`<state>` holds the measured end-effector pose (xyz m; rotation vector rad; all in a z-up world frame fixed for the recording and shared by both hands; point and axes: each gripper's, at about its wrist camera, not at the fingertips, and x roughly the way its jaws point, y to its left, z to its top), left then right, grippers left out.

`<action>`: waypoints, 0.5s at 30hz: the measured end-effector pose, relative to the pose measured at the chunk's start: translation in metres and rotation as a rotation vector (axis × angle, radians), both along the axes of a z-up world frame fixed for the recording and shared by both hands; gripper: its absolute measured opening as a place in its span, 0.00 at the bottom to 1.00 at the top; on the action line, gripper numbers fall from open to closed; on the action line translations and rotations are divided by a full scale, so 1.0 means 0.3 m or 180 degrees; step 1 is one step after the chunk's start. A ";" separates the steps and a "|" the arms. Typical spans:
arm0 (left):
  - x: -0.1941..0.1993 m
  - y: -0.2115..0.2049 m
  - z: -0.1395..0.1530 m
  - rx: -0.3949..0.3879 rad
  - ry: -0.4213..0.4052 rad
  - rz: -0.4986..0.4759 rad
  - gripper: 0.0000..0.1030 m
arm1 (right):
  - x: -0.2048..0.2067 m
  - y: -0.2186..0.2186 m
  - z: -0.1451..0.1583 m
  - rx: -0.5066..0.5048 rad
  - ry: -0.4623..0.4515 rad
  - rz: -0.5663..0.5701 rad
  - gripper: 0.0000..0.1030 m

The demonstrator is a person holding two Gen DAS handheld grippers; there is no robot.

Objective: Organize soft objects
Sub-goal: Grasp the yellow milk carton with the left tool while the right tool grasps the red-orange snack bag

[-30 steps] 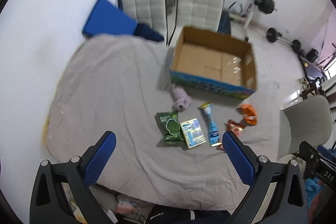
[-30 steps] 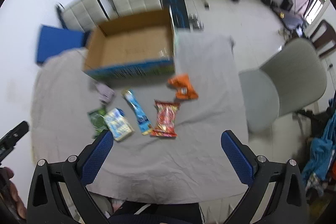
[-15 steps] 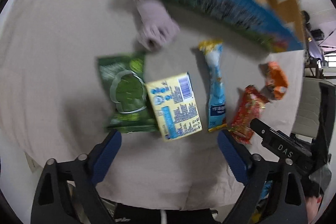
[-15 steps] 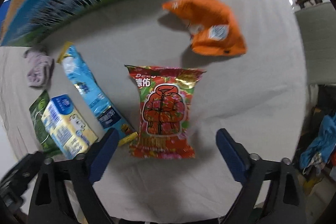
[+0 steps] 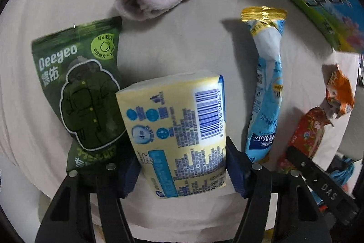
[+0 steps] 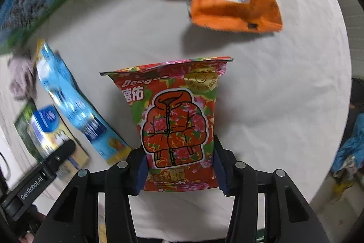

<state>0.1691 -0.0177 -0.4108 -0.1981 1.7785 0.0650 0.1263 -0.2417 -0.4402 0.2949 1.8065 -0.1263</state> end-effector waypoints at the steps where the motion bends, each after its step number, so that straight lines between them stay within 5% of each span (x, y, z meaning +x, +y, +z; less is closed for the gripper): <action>1: -0.017 -0.014 0.004 0.0077 -0.0037 -0.0101 0.61 | -0.016 0.004 -0.007 -0.0026 0.0026 0.0072 0.49; 5: -0.093 -0.062 -0.019 0.0161 -0.0036 -0.0315 0.61 | -0.072 0.023 -0.058 -0.0108 0.0043 0.0271 0.50; 8: -0.088 -0.072 -0.078 0.0134 0.0055 -0.0204 0.62 | -0.078 0.031 -0.101 -0.0139 -0.0010 0.0251 0.50; 15: -0.083 -0.083 -0.070 0.0242 -0.0210 -0.0209 0.58 | -0.126 0.043 -0.117 -0.0183 -0.0152 0.0301 0.46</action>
